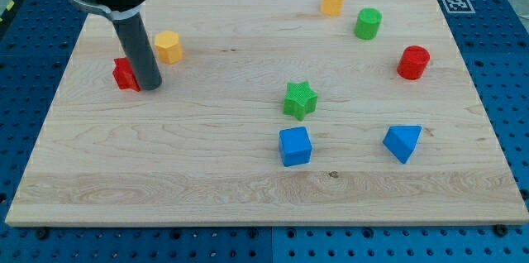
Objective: Push the yellow hexagon above the red star
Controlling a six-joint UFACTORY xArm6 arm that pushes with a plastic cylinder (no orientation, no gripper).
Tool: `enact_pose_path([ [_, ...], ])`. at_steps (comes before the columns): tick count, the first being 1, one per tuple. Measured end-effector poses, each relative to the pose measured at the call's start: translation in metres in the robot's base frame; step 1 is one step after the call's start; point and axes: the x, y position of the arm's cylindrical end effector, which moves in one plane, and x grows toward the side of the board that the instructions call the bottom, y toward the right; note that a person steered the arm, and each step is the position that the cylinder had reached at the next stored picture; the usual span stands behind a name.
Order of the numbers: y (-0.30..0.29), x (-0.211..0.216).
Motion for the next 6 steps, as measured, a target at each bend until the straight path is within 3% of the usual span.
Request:
enact_pose_path([
  [2, 0.090, 0.004],
  [4, 0.078, -0.071],
  [6, 0.044, -0.072],
])
